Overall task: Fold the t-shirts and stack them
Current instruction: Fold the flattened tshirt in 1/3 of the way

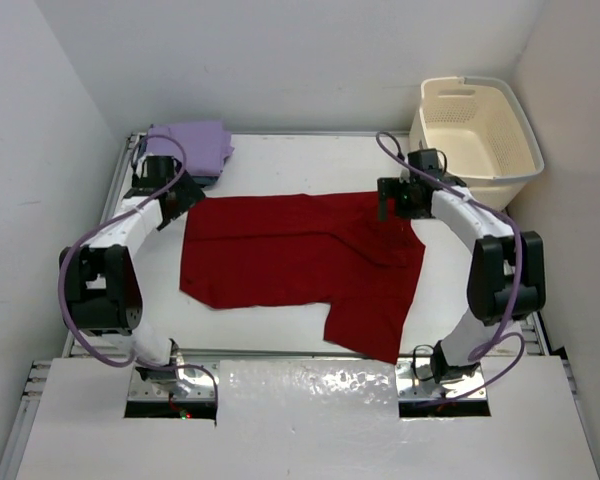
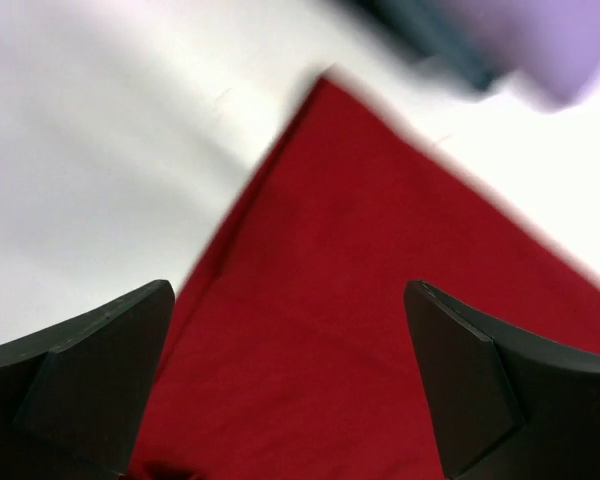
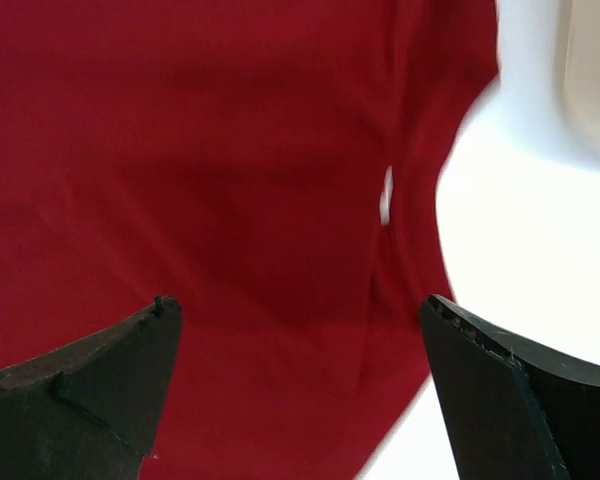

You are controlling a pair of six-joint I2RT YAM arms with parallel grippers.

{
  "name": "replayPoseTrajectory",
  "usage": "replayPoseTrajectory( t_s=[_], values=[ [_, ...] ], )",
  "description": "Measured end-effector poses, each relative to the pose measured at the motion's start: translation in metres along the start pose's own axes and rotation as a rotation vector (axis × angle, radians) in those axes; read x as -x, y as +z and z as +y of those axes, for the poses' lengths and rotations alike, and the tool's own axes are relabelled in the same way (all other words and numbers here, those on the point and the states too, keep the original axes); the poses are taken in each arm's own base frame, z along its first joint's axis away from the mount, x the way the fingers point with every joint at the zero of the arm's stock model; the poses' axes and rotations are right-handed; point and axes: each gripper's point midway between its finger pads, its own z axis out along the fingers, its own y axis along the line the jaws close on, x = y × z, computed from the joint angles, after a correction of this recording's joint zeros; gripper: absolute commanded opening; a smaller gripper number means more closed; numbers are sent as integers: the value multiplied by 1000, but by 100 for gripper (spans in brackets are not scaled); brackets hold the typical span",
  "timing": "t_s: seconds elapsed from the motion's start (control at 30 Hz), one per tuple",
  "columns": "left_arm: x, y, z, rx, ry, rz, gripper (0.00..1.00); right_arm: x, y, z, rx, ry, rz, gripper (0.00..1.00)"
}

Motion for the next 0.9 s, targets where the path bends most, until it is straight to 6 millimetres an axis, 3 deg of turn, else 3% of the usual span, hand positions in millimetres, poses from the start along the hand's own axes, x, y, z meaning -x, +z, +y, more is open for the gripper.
replayPoseTrajectory(
  t_s=[0.13,0.3,0.43,0.63,0.7,0.9],
  values=[
    [14,-4,-34,-121,-11,-39,100,35,25,2,3,-1,-66,95],
    [-11,13,-64,-207,25,25,100,42,63,-12,-72,1,-68,87],
    [-36,35,-69,-214,46,97,100,43,88,-26,-139,-3,-56,64],
    [-48,56,-67,-202,47,119,100,46,110,-38,-199,-4,-52,27],
    [-51,62,-67,-198,46,125,100,47,110,-43,-225,-2,-54,0],
    [-53,70,-65,-186,43,120,100,43,104,-61,-338,41,-58,0]
  ],
)
